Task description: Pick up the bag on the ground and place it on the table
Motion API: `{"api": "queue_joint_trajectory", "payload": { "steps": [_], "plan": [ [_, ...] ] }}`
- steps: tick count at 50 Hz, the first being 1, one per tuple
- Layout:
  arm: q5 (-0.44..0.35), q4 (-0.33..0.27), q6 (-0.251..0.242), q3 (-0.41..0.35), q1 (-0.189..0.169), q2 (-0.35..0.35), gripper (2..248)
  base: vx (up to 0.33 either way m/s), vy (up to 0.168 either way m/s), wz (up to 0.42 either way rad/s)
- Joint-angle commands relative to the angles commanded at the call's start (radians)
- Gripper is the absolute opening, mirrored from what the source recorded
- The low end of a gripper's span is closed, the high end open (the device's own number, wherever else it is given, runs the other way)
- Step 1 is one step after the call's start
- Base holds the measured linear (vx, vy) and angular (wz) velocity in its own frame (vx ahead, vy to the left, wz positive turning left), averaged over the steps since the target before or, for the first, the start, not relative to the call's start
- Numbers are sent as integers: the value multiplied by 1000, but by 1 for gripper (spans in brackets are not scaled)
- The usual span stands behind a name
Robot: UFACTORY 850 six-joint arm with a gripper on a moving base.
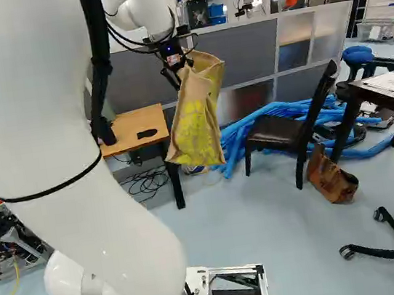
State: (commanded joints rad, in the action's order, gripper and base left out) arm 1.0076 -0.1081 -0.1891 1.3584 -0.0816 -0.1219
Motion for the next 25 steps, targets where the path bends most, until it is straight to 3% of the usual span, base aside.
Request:
{"api": "queue_joint_trajectory", "payload": {
  "steps": [25],
  "plan": [
    [94, 0, 0, 64, 3, 11, 23, 0, 0, 0]
  ]
}}
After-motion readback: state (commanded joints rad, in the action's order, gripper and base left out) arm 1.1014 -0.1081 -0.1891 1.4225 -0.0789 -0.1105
